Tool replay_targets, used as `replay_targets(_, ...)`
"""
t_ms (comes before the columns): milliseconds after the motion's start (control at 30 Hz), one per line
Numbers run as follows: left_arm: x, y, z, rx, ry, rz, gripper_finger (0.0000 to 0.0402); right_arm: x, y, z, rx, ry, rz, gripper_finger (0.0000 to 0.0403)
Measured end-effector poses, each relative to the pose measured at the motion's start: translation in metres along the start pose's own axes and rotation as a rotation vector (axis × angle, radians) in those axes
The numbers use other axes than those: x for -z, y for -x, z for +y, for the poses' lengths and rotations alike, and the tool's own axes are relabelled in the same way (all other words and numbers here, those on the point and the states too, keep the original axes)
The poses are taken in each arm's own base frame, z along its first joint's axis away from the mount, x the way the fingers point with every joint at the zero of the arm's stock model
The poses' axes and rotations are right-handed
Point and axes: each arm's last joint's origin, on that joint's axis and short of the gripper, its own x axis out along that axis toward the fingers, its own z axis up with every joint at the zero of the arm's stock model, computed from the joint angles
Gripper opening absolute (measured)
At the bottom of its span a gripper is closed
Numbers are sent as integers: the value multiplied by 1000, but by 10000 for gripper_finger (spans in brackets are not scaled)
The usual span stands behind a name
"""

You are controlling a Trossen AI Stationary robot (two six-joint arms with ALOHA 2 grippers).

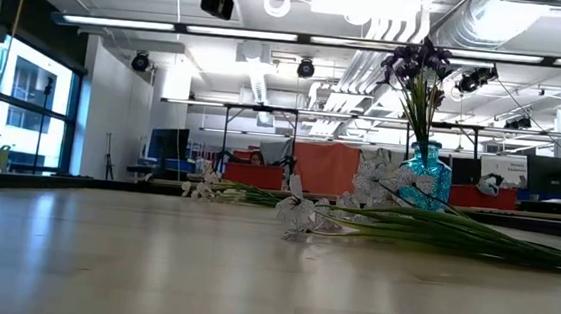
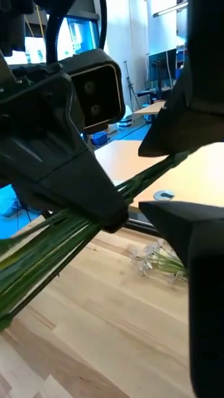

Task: Sort flowers into vase by color
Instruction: Put the violet flowers into the blue vase

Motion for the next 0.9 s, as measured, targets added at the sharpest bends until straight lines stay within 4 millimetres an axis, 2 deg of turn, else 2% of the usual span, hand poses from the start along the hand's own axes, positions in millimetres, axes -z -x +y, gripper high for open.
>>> replay_targets(267,-1,0,-1,12,-13,-8,8,0,-2,2,1,3,22,11)
replay_targets(567,-21,18,9,-15,-122,-90,46,-3,1,4,10,20,27,5)
replay_targets(800,-45,53,18,-65,-214,-237,77,-5,9,2,18,15,14,2)
replay_targets(900,-54,74,22,-100,-273,-311,82,-3,19,-2,17,-51,19,1)
